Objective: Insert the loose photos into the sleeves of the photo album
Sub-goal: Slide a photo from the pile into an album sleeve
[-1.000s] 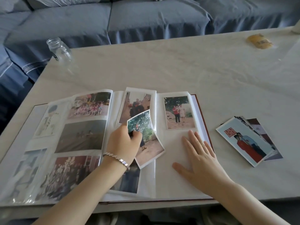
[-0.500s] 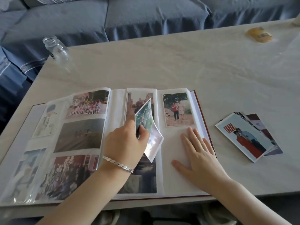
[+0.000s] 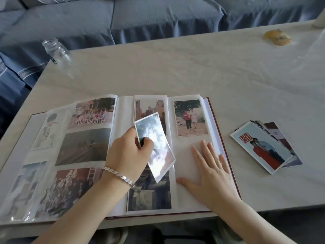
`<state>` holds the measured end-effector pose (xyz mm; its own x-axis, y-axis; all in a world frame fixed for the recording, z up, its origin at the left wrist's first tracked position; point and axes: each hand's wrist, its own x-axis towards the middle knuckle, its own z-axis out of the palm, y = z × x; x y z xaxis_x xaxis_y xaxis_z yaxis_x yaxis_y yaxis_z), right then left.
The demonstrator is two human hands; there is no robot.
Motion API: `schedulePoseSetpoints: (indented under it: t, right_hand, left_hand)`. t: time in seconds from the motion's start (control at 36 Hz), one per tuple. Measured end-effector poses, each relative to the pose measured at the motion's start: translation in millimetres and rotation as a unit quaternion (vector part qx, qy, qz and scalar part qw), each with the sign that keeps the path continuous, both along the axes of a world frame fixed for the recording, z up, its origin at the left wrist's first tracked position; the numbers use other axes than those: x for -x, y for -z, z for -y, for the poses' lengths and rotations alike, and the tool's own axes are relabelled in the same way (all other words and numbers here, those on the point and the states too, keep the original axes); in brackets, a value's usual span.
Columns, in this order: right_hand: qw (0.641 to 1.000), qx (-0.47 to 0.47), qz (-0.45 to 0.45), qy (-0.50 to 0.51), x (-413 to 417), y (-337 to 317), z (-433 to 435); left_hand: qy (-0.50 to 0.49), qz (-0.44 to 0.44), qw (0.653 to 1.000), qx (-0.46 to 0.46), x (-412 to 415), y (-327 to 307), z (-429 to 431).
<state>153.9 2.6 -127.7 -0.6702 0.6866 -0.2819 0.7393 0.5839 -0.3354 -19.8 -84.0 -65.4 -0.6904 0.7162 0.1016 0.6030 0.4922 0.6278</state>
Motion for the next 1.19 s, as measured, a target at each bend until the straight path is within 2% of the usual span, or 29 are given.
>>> schedulePoseSetpoints:
  t: [0.14, 0.25, 0.33, 0.42, 0.53, 0.69, 1.19]
  right_hand:
    - [1.000, 0.008, -0.002, -0.013, -1, 0, -3]
    - [0.998, -0.005, -0.040, -0.039, -3, 0, -5]
    - [0.980, -0.067, -0.084, -0.166, -7, 5, -7]
    - [0.940, -0.086, -0.125, -0.305, -12, 10, -17]
    - [0.910, -0.108, -0.154, -0.370, -5, 2, -34]
    - [0.873, -0.139, -0.180, -0.431, 15, -3, -49]
    - [0.814, -0.172, -0.187, -0.522, 33, -8, -51]
  left_hand:
    - [0.049, 0.002, 0.996, 0.076, 1, -3, -4]
    - [0.056, -0.033, 0.994, 0.091, -6, -5, -7]
    - [0.060, -0.022, 0.995, 0.080, -4, -5, -6]
    - [0.072, 0.003, 0.995, 0.063, -2, 2, -5]
    - [0.111, 0.021, 0.991, 0.066, 3, 18, -3]
    - [0.190, -0.005, 0.973, 0.129, 15, 41, 8]
    - [0.159, -0.016, 0.983, 0.095, 29, 50, 16]
